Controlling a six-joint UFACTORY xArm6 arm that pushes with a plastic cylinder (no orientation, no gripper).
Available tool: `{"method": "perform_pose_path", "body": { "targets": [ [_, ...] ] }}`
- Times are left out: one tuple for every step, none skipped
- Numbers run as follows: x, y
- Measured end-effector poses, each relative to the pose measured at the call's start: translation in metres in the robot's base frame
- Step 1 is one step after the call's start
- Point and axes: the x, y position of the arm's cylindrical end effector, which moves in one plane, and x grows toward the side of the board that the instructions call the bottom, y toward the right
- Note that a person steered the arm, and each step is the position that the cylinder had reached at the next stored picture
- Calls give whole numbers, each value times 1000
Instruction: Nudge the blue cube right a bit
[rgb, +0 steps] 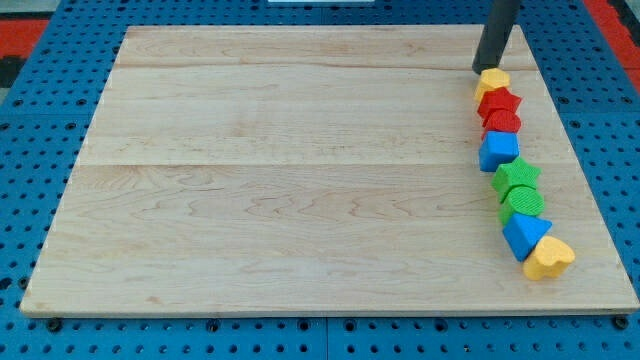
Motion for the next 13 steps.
{"method": "perform_pose_path", "body": {
  "targets": [
    [-10, -2],
    [-20, -56],
    [-20, -137],
    [10, -210],
    [43, -242],
    [82, -238],
    [115, -204],
    [123, -151],
    [123, -105],
    [138, -81],
    [152, -72],
    [152, -66],
    [152, -54]
  ]
}}
